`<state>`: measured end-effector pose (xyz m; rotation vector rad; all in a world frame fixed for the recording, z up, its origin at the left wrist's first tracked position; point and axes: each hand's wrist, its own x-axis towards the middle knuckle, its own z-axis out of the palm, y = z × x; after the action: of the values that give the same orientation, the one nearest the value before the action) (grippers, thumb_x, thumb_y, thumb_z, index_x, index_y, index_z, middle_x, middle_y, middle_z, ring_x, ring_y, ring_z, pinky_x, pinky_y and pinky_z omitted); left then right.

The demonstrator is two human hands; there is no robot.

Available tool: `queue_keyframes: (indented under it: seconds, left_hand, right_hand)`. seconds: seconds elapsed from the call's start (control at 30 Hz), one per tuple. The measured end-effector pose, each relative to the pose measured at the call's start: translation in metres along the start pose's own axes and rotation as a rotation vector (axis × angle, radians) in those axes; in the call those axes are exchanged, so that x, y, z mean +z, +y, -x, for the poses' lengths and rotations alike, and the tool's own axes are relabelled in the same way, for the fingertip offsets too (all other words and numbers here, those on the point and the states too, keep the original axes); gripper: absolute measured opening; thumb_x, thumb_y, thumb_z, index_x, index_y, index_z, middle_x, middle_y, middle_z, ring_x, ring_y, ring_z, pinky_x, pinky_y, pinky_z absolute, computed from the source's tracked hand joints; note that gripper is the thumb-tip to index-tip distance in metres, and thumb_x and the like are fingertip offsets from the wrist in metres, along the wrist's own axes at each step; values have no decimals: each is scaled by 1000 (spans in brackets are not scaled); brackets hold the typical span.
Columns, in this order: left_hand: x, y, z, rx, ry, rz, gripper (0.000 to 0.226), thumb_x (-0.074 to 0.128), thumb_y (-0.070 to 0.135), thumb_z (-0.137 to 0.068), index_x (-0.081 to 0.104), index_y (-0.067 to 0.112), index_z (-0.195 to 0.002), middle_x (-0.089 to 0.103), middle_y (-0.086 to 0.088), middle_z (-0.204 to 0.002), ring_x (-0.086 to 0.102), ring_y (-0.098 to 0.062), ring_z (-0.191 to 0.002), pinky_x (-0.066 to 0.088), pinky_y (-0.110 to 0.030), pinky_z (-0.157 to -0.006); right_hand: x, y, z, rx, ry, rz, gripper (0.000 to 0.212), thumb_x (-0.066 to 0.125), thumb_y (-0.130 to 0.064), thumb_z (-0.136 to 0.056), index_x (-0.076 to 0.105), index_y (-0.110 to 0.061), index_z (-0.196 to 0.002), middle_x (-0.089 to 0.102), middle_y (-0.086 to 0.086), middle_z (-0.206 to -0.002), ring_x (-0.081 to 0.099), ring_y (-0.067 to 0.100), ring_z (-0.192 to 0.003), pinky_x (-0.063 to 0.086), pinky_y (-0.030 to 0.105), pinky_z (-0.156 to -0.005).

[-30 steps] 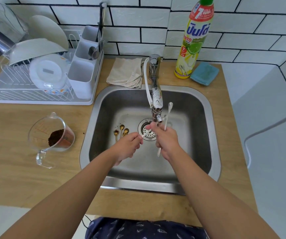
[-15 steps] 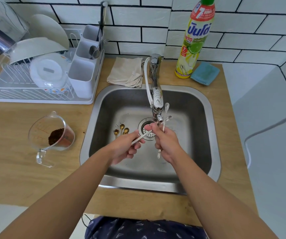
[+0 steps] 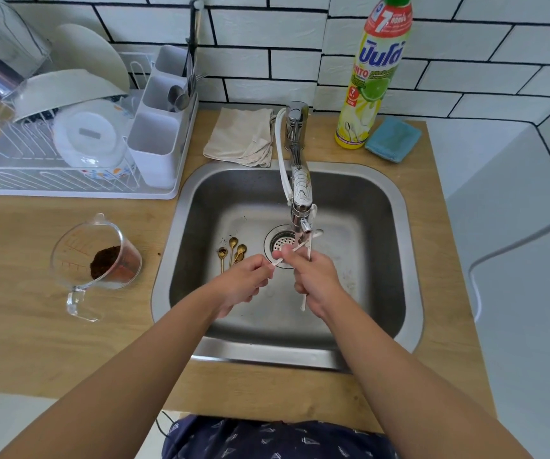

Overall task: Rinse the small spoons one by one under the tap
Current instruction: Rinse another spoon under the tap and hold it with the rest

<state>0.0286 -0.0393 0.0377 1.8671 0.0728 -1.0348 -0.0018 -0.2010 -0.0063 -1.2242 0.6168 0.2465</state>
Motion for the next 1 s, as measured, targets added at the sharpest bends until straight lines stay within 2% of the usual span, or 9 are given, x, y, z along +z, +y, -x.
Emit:
queue_keyframes:
  seconds: [0.2,0.33,0.5,0.6,0.7,0.73,0.8,0.87,1.0]
  left_hand:
    - [-5,-3,2,62,64,-34,21,46,33,-105,55,17,-96,48,0,-81,36,-15,-72,34,-28,-64]
    - [-2,2,0,85,75,-20,20,48,32,-105,52,15,-96,50,6,-75,35,-14,-66,33,-28,-61]
    - [-3,-4,1,123,111,-126,23,50,36,-104,53,15,-94,46,0,-75,37,-16,-68,33,-34,-64]
    - [0,-9,0,104,151,-119,32,44,44,-105,54,15,-99,54,6,-84,44,-13,-74,38,-34,-69]
    - [3,-13,-1,75,206,-111,36,45,46,-104,53,11,-103,55,0,-85,43,-16,-74,38,-36,-70]
    - [3,-15,-1,73,219,-116,34,47,45,-103,53,11,-102,53,-3,-83,41,-17,-73,37,-36,-69]
    - [4,-18,0,76,231,-132,27,49,42,-103,53,15,-98,53,-5,-80,41,-17,-71,36,-36,-66]
    - [4,-18,2,86,233,-131,24,49,40,-104,53,18,-96,53,-5,-79,42,-18,-71,37,-36,-65]
    - [7,-14,2,102,239,-113,20,47,38,-104,53,21,-96,54,-4,-78,43,-17,-69,39,-37,-65]
  right_hand:
    - [-4,-14,-10,-28,151,-131,25,67,-20,-100,75,3,-104,71,-6,-66,19,5,-40,18,19,-37]
    - [10,-4,0,-17,29,49,22,71,-29,-97,81,-11,-90,51,-6,-51,18,9,-42,19,21,-39]
    - [-1,-16,-13,-20,233,-147,19,73,-24,-95,75,-14,-80,76,1,-76,21,7,-39,20,21,-37]
    - [1,-13,-13,-29,198,-122,21,69,-28,-98,72,-16,-81,81,1,-87,19,7,-39,20,21,-38]
    - [6,-2,-8,13,122,-44,24,69,-31,-99,79,-11,-92,70,-9,-62,20,6,-39,21,20,-38]
    - [6,1,-6,31,97,-21,24,70,-31,-98,81,-11,-92,66,-8,-61,20,7,-39,22,20,-38]
    - [4,3,-4,51,68,-8,23,71,-29,-97,83,-14,-85,71,7,-72,21,8,-41,21,22,-39]
    - [1,0,-5,35,82,-31,26,71,-29,-97,83,-18,-77,65,24,-76,19,9,-44,19,24,-41]
    - [3,-4,-11,2,150,-124,24,69,-28,-99,80,-9,-89,77,-1,-85,20,7,-42,20,21,-39]
